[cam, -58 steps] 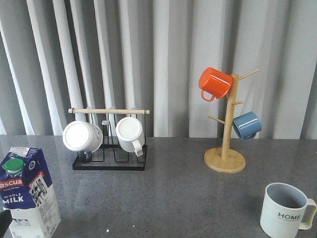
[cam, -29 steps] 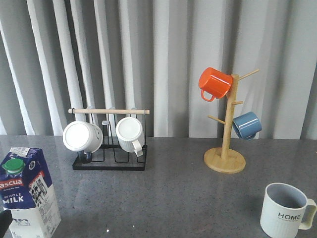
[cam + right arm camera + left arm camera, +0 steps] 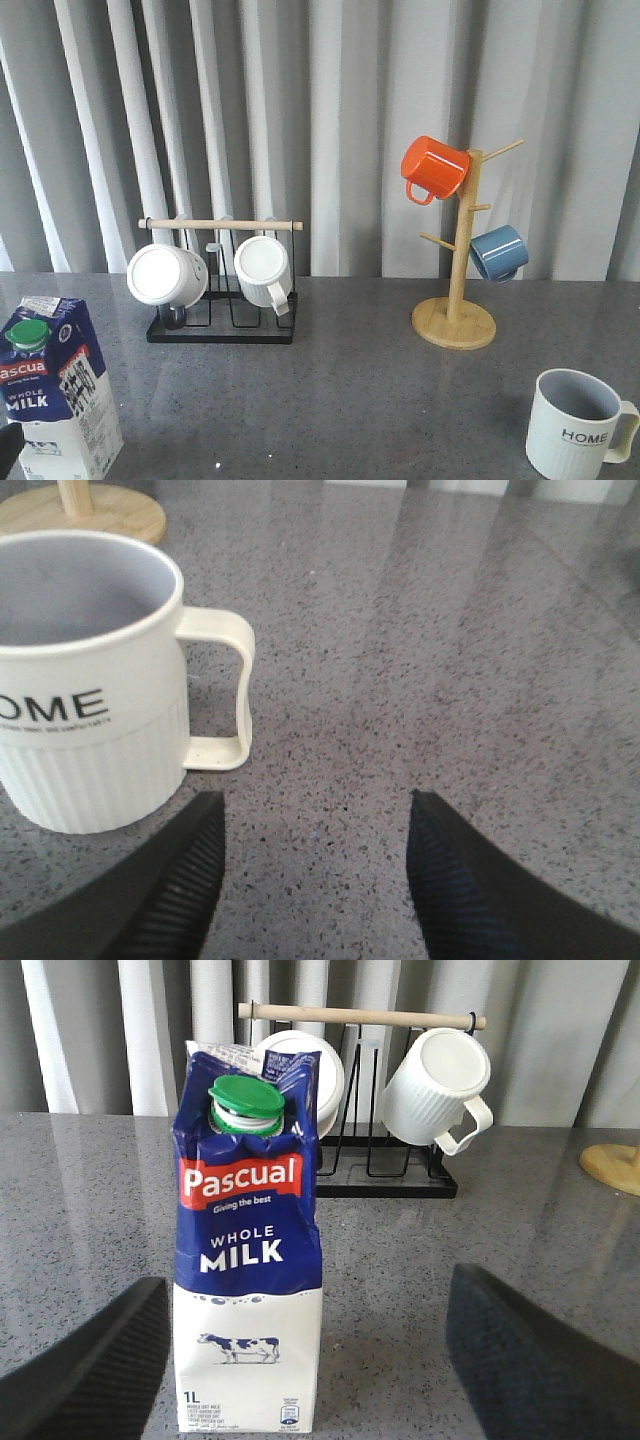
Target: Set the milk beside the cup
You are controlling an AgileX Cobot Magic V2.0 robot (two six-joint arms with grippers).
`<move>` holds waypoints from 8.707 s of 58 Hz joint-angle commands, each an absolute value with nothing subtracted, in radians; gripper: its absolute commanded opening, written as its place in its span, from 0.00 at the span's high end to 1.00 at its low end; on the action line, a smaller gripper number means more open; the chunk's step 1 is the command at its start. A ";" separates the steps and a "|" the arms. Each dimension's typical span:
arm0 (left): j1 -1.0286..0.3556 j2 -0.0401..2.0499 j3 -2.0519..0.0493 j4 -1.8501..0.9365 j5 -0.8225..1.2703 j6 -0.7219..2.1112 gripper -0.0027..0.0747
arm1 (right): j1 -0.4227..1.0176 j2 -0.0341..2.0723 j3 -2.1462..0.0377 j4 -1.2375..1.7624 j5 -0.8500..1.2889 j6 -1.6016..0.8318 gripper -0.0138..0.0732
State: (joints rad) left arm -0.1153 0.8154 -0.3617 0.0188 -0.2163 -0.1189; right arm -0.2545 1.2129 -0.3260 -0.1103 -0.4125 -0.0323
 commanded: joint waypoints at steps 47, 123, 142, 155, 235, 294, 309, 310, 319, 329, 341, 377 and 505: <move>-0.120 0.815 -0.396 0.013 -0.296 -0.124 0.24 | -0.324 1.548 -0.358 -0.303 -1.072 0.030 0.37; -0.120 0.815 -0.396 0.013 -0.296 -0.124 0.24 | -0.323 1.848 -0.531 -0.320 -1.113 0.038 0.59; -0.120 0.815 -0.396 0.013 -0.296 -0.124 0.24 | -0.306 1.845 -0.534 -0.328 -1.140 0.115 0.85; -0.120 0.815 -0.396 0.013 -0.296 -0.124 0.24 | -0.179 1.761 -0.541 -0.314 -1.118 0.121 0.85; -0.120 0.815 -0.396 0.013 -0.296 -0.124 0.24 | 0.617 1.849 -0.743 0.719 -0.939 -0.423 0.82; -0.120 0.815 -0.396 0.013 -0.296 -0.124 0.24 | 0.626 1.671 -0.555 0.521 -1.028 -0.349 0.58; -0.120 0.815 -0.396 0.013 -0.296 -0.124 0.24 | 0.626 1.511 -0.481 0.519 -1.002 -0.332 0.58; -0.120 0.815 -0.396 0.013 -0.296 -0.124 0.24 | 0.626 1.493 -0.473 0.519 -0.997 -0.332 0.58; -0.120 0.815 -0.396 0.013 -0.296 -0.124 0.24 | 0.608 1.365 -0.440 0.426 -0.879 -0.417 0.58; -0.120 0.815 -0.396 0.013 -0.296 -0.124 0.24 | 0.459 1.215 -0.443 0.226 -0.622 -0.350 0.58; -0.120 0.815 -0.396 0.013 -0.296 -0.124 0.24 | 0.168 1.049 -0.443 -0.078 -0.508 -0.026 0.58; -0.120 0.815 -0.396 0.013 -0.296 -0.124 0.24 | -0.104 0.658 -0.443 -0.287 -0.237 0.254 0.85; -0.065 1.033 -0.666 -0.011 -0.408 -0.047 0.03 | -0.104 0.620 -0.440 -0.306 -0.267 0.224 0.85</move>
State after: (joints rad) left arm -0.0674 1.0070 -0.6105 0.0000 -0.3436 -0.0559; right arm -0.0982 0.6208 -0.4165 -0.3009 -0.1942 0.2313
